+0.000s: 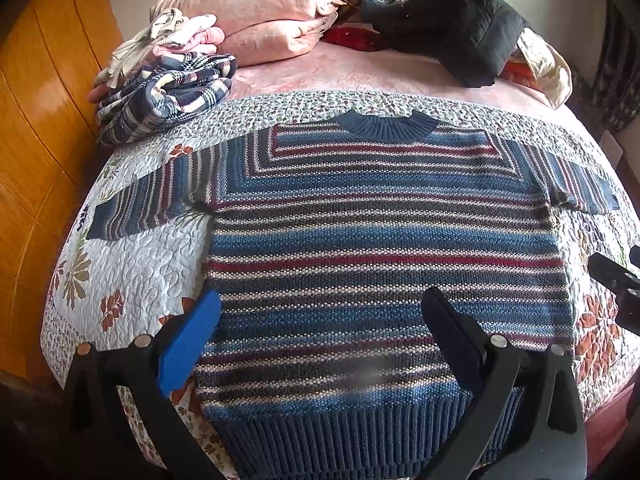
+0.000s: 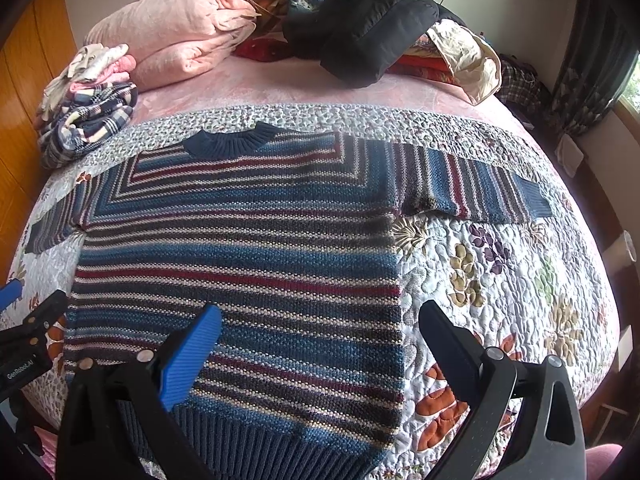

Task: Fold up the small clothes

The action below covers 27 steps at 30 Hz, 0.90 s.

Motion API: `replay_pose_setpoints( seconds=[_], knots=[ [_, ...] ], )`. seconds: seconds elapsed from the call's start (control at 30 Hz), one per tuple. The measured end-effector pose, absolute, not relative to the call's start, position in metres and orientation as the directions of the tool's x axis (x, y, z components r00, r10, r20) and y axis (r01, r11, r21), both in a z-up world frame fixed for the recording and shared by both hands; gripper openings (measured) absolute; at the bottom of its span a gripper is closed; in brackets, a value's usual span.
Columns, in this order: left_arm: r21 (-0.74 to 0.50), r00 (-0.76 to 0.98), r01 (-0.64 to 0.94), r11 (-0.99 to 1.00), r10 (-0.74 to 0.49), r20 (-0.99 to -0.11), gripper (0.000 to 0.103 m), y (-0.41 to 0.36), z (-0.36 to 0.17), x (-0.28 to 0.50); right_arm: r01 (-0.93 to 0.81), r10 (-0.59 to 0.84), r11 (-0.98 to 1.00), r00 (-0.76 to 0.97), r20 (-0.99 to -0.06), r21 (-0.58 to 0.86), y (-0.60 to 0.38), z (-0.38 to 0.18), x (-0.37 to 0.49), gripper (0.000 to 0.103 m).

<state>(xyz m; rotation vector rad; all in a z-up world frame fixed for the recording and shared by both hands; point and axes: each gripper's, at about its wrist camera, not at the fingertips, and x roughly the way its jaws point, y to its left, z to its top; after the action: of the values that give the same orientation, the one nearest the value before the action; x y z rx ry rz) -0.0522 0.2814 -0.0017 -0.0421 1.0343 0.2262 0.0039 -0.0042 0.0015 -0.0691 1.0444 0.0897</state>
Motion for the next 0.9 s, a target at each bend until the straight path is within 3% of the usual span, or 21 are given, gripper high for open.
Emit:
replay_pose_setpoints(
  seconds=[0.9],
  knots=[
    [0.068, 0.491, -0.209, 0.976, 0.165, -0.855, 0.100, 0.2812, -0.0012, -0.0527, -0.109, 0.046, 0.994, 0.504, -0.862, -0.010, -0.0034, 0.0023, 0.0033, 0.099]
  ],
)
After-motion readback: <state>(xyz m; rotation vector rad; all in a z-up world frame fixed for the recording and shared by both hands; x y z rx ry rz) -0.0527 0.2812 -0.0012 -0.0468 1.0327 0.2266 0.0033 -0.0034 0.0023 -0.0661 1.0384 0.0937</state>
